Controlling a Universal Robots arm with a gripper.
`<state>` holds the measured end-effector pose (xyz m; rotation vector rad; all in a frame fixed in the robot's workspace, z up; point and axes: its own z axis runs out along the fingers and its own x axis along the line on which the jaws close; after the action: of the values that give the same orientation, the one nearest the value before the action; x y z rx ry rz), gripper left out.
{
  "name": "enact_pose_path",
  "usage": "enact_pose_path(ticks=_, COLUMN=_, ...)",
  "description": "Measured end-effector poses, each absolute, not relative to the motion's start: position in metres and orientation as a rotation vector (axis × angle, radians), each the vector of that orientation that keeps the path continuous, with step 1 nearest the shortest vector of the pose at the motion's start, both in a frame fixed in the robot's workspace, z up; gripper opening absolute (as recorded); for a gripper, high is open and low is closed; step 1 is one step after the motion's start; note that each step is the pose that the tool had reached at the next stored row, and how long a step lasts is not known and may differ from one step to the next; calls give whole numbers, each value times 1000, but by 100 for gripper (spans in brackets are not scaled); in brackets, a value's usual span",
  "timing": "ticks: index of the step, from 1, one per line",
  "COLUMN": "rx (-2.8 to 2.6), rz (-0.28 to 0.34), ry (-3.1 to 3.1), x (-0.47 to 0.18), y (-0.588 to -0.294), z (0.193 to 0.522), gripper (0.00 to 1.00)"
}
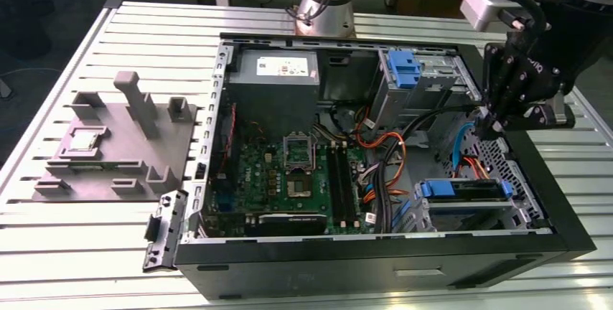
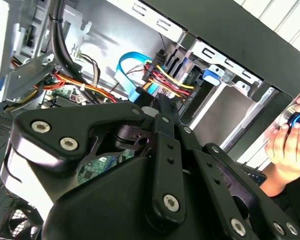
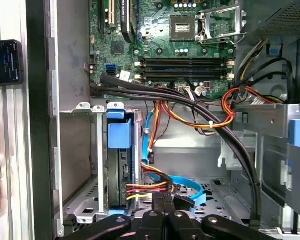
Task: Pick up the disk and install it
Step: 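Insert the second disk wire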
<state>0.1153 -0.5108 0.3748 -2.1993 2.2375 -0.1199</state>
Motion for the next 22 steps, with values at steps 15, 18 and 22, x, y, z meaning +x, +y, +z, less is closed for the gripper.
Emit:
enact_pose_path(ticks=15, rx=-2222, rz=-128, ry=2258, x=116, y=-491, z=384, gripper=10)
enact_pose_path(ticks=18, rx=-2228, rz=-134, ry=2264, x=116, y=-490, z=384, gripper=10)
enact_pose_path(ticks=22, rx=-2231, rz=-136, ry=2266, x=116, y=-490, z=384, gripper=11)
